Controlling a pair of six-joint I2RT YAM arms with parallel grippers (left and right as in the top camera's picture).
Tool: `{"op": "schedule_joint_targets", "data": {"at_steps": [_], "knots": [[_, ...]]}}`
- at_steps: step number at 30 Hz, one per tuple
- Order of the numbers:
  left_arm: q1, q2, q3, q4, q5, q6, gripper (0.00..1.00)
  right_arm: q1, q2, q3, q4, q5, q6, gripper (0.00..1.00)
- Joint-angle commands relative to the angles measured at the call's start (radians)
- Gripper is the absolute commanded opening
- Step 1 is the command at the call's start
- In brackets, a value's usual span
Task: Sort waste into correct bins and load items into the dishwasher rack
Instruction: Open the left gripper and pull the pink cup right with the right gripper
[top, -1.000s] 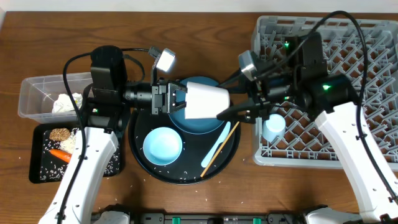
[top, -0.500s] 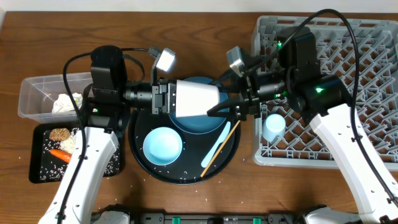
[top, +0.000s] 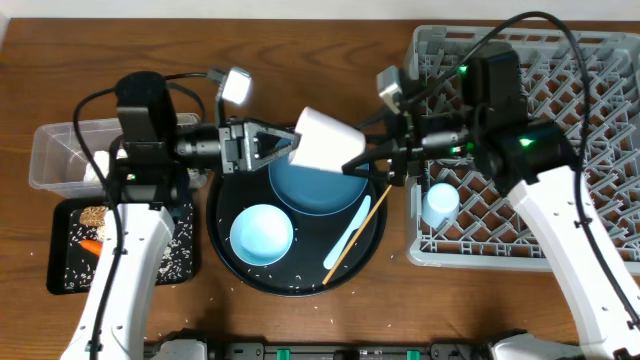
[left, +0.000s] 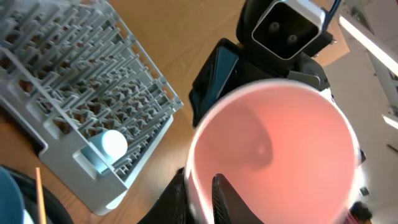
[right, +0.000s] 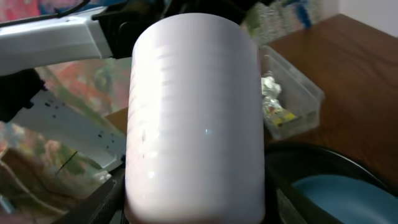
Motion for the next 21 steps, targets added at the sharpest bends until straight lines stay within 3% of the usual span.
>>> {"op": "schedule_joint_targets", "data": {"at_steps": [1,8,13,21], "knots": [[0.015,-0.007,0.006,0.007,0.034,-0.002,0.16,-0.04,-0.045,-0.002,-0.014,0.054,0.016,0.09],[0.02,-0.007,0.006,0.007,0.015,-0.001,0.16,-0.138,-0.113,-0.002,-0.137,0.073,0.024,0.01],[0.014,-0.007,0.006,-0.02,-0.03,-0.002,0.07,-0.232,-0.151,-0.002,-0.293,0.151,0.056,0.01],[-0.135,-0.007,0.004,-0.052,-0.185,0.011,0.06,-0.222,-0.157,-0.002,-0.325,0.124,0.046,0.01]]}}
